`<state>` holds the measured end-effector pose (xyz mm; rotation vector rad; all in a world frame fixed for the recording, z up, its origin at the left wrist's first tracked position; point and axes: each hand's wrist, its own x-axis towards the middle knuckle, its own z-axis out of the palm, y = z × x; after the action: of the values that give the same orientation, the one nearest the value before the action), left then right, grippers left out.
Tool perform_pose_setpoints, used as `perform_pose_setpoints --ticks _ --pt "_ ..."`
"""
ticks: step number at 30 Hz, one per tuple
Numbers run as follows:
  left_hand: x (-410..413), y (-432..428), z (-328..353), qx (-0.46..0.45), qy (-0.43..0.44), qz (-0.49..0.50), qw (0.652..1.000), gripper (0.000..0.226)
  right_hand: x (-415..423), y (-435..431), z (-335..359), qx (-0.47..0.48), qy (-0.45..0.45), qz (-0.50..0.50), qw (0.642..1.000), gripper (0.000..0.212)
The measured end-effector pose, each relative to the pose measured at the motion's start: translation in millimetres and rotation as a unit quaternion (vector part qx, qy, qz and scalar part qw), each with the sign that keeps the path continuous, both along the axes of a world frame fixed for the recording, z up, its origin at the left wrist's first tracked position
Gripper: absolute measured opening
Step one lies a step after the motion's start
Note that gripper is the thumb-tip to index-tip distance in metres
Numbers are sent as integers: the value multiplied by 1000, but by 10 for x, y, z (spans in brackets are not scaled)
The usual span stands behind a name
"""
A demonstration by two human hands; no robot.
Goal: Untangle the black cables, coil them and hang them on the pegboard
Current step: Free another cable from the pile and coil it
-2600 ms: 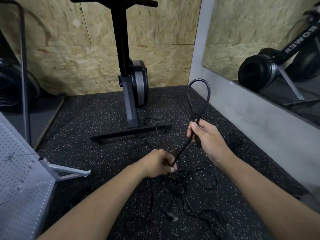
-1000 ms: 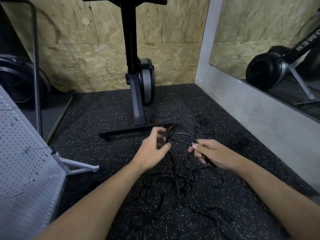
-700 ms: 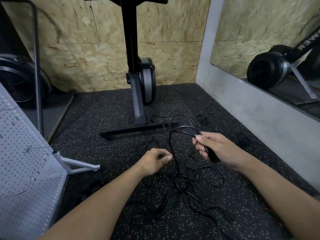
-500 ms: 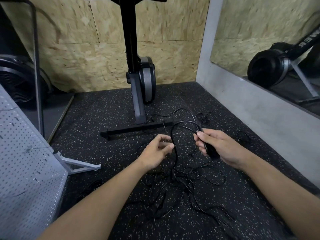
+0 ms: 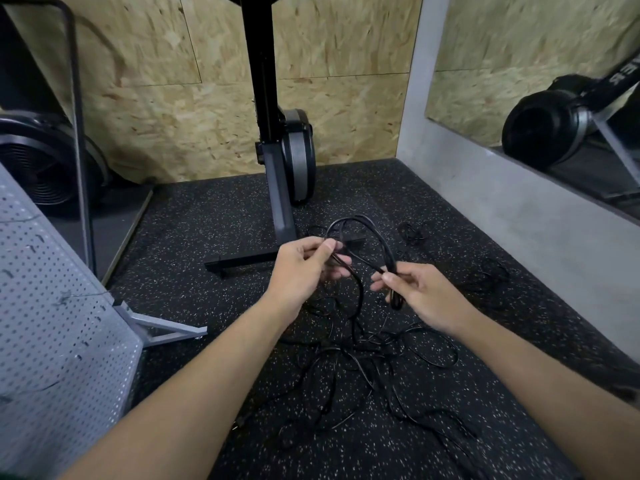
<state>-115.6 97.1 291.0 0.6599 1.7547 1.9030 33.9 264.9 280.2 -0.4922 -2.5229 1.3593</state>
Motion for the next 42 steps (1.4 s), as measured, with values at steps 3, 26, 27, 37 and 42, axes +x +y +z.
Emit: perform_pose_setpoints --ticks 3,26,27,37,42 --pt "-12 21 -16 3 -56 5 998 22 -106 -55 -77 25 -17 -6 1000 20" --pt "73 128 -629 -239 195 -222 925 24 -296 -117 151 -178 78 -20 981 22" --pt "78 119 -647 -251 223 -220 916 21 -278 -126 179 -189 84 -19 978 21" --pt "19 49 -725 -334 339 -160 865 20 -195 -25 240 -57 64 -96 992 24" --pt "29 0 -509 -266 377 -130 878 19 -115 189 145 65 -69 -127 987 33"
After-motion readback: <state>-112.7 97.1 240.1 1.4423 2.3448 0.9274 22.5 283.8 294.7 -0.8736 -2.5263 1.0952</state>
